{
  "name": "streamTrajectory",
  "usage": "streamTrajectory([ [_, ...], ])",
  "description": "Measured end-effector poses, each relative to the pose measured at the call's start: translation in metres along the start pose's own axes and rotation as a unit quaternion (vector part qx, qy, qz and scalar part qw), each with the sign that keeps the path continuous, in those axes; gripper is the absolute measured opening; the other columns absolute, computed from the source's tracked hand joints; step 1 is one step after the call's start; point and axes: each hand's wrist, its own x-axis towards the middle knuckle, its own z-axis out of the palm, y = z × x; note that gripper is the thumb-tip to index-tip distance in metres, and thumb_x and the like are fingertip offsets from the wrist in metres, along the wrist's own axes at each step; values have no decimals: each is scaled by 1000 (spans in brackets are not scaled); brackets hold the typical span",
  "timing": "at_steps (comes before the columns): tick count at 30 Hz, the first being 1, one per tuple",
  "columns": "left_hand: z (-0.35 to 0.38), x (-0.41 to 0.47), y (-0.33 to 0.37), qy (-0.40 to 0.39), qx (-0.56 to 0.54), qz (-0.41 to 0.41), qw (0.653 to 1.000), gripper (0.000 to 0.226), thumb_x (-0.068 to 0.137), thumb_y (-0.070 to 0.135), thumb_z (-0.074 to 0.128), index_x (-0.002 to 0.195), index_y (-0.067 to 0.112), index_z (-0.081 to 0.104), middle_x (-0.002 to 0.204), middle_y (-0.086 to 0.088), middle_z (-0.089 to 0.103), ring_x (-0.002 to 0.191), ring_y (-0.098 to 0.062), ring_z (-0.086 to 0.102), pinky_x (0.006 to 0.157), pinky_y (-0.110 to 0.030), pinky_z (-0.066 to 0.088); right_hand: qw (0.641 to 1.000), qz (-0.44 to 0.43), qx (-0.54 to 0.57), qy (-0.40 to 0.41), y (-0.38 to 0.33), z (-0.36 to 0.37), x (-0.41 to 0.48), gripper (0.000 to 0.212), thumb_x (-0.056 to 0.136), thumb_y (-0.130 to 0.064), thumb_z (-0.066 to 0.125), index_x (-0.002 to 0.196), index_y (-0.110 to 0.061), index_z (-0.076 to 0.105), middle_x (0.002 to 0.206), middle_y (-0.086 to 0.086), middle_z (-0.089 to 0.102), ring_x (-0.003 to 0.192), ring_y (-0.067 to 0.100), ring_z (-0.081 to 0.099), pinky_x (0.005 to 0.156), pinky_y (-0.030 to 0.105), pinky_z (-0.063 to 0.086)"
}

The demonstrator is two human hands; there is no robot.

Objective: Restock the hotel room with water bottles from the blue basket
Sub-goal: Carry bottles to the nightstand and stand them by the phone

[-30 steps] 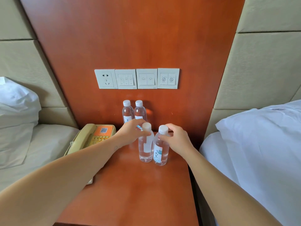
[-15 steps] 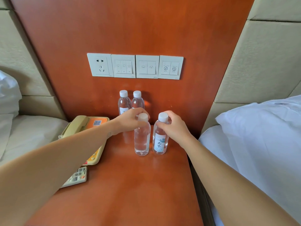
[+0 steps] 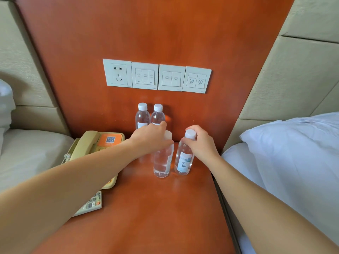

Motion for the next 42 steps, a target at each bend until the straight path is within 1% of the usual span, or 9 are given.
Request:
streamTrajectory([
  [3,-5,-2,-8,6,29,13,999,36,93,41,53,114,12,48,69,2,45,65,-25,47,55,-32,36,1000,-4,3,5,-1,3,0,22,91,-28,65,112,-27,57,111,-1,66,105,23,62,91,43,53],
  [6,-15,0,-21,-35,47,21,998,40,94,38,52,125,14,45,99,-9,64,75,-27,55,64,-36,46,1000,-6,10,0,-3,9,-1,24,89,-29,66,112,-28,57,111,-2,66,103,22,62,89,42,54],
  [13,-23,12,-44,-66,100,6,993,52,98,33,52,144,24,30,119,-10,58,96,-36,63,68,-40,47,999,-32,-2,-21,-9,22,9,21,92,-25,62,107,-36,52,110,-6,64,102,19,61,87,38,55],
  [19,-28,22,-61,-67,101,-6,993,40,98,20,50,136,16,37,106,-7,54,90,-30,60,67,-37,48,999,-44,2,-19,-18,42,19,17,93,-31,59,106,-38,50,101,-12,60,98,17,61,83,37,56],
  [22,-29,24,-69,-58,85,-4,995,45,98,24,52,140,16,35,95,-1,46,88,-28,58,70,-36,49,999,-48,5,-25,-25,50,23,20,93,-34,62,108,-37,49,103,-10,62,97,15,60,84,37,56],
  [28,-23,30,-58,-57,81,51,994,43,98,26,55,135,13,39,126,-11,54,97,-31,62,67,-35,45,1000,-29,5,-4,-29,50,30,26,93,-33,61,117,-30,54,111,-2,66,100,21,62,85,41,55],
  [33,-13,50,-33,-40,93,72,992,46,98,22,52,139,9,34,118,-15,55,90,-28,56,67,-34,38,999,-7,-11,35,-20,42,40,24,94,-31,59,118,-28,55,111,1,66,92,21,57,75,31,45],
  [36,-9,63,-19,-30,114,73,990,38,99,19,51,133,8,38,119,-16,54,97,-36,63,64,-35,38,999,10,-20,49,-14,33,44,27,94,-32,60,120,-28,53,116,2,66,101,24,61,83,37,52],
  [42,-8,88,1,-22,151,83,985,45,93,5,59,132,8,37,114,-13,54,97,-32,61,65,-34,45,998,15,-35,49,-6,25,47,30,94,-35,60,123,-30,50,120,1,65,104,23,63,89,44,56],
])
